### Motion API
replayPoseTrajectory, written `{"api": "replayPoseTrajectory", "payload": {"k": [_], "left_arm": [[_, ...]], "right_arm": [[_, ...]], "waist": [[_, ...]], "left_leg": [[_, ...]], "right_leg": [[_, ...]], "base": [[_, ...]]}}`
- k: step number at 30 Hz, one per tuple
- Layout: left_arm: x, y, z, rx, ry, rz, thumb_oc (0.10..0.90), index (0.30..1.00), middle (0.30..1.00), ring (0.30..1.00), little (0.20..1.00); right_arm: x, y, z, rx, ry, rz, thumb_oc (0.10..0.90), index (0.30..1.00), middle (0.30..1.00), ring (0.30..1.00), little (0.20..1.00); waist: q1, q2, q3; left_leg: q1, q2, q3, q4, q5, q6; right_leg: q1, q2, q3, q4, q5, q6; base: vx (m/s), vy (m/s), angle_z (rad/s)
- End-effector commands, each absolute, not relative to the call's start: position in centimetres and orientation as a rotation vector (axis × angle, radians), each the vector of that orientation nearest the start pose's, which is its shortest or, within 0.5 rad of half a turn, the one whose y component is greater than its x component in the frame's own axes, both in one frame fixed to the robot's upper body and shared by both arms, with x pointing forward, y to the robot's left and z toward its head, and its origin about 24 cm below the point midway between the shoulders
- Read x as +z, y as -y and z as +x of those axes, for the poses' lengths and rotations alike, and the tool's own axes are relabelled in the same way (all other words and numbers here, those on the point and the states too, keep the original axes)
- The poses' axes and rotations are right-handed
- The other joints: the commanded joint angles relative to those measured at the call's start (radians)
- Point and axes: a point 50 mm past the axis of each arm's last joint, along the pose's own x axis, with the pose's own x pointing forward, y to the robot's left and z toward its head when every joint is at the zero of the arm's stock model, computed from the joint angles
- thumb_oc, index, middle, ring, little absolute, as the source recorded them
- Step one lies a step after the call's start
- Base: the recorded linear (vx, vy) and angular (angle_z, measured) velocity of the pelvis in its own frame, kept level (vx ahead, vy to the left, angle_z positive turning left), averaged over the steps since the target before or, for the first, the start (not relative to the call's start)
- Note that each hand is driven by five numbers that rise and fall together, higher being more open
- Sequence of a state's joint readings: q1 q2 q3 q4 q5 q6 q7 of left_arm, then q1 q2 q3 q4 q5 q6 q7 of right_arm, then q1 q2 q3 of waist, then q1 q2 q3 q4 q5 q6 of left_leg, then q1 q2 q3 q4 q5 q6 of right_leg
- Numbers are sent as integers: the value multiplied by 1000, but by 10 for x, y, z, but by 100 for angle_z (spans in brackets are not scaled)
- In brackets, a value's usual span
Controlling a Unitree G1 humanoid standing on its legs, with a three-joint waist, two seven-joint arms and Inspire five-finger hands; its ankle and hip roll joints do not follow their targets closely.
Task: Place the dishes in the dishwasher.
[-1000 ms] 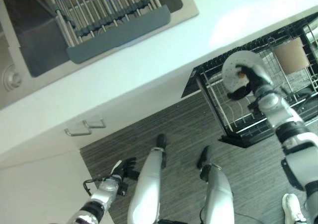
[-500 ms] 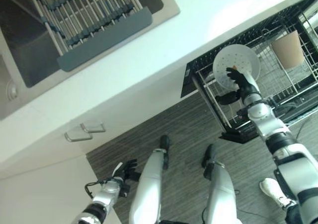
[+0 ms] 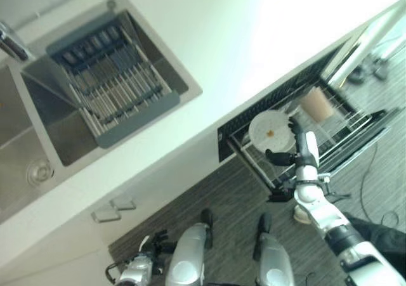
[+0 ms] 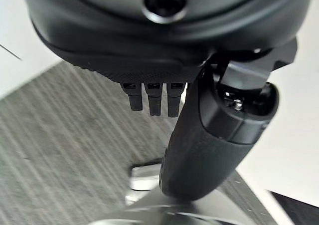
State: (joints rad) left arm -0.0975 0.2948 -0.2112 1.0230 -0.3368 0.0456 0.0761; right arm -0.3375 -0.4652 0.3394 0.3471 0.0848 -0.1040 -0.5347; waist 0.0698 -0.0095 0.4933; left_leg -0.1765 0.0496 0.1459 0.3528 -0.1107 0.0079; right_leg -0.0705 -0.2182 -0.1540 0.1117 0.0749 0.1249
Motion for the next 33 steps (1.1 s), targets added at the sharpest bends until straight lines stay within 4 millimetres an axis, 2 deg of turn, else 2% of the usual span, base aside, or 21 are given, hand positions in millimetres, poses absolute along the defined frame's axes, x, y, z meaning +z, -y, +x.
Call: {"api": "replayPoseTrajectory", "payload": {"k": [1,2,7,8,12,19,27,33], "left_arm": [[-146,-223,136,128,-1079,136,800,900,900,900,900],[-151,-224,124,136,-1126,134,800,900,900,900,900],[-157,-225,109,148,-1189,96,800,900,900,900,900],[-159,-223,104,151,-1197,69,800,900,900,900,900],[-161,-217,96,159,-1212,28,800,900,900,900,900],[-167,-210,78,187,-1279,-33,800,900,900,900,900],[-169,-209,74,177,-1323,-15,800,900,900,900,900],[-168,-210,77,151,-1290,-10,800,900,900,900,900]], "right_arm": [[144,206,311,-370,560,-432,800,900,900,900,900],[149,207,304,-378,606,-426,800,900,900,900,900],[157,205,288,-280,678,-321,800,900,900,900,900],[156,203,280,-216,686,-276,800,900,900,900,900],[151,203,270,-120,660,-155,800,900,900,900,900],[134,200,256,-58,638,-77,800,900,900,900,900],[140,189,252,9,679,-54,800,900,900,900,900],[149,185,250,22,724,-34,800,900,900,900,900]], "waist": [[0,10,-103],[-5,9,-138],[-21,4,-204],[-29,0,-217],[-40,-6,-226],[-56,-12,-245],[-52,-9,-264],[-35,-4,-269]], "left_leg": [[22,33,-68,-53,-62,-18],[37,44,-62,-53,-72,-26],[46,56,-51,-53,-78,-40],[57,56,-44,-53,-85,-39],[70,60,-39,-53,-96,-41],[93,64,-37,-53,-114,-40],[100,65,-41,-53,-123,-46],[100,68,-42,-53,-124,-48]], "right_leg": [[-35,1,-4,188,-210,2],[-16,-3,-9,188,-219,9],[-8,-10,-9,188,-226,18],[-8,-11,-3,188,-228,21],[-17,-11,13,188,-231,24],[-7,-11,16,188,-238,27],[2,-17,0,188,-250,28],[8,-30,-23,188,-252,31]], "base": [[109,6,5],[76,12,-5],[80,30,-6],[72,28,-6],[-14,6,-10],[11,-20,-8],[11,-12,5],[-1,-13,12]]}}
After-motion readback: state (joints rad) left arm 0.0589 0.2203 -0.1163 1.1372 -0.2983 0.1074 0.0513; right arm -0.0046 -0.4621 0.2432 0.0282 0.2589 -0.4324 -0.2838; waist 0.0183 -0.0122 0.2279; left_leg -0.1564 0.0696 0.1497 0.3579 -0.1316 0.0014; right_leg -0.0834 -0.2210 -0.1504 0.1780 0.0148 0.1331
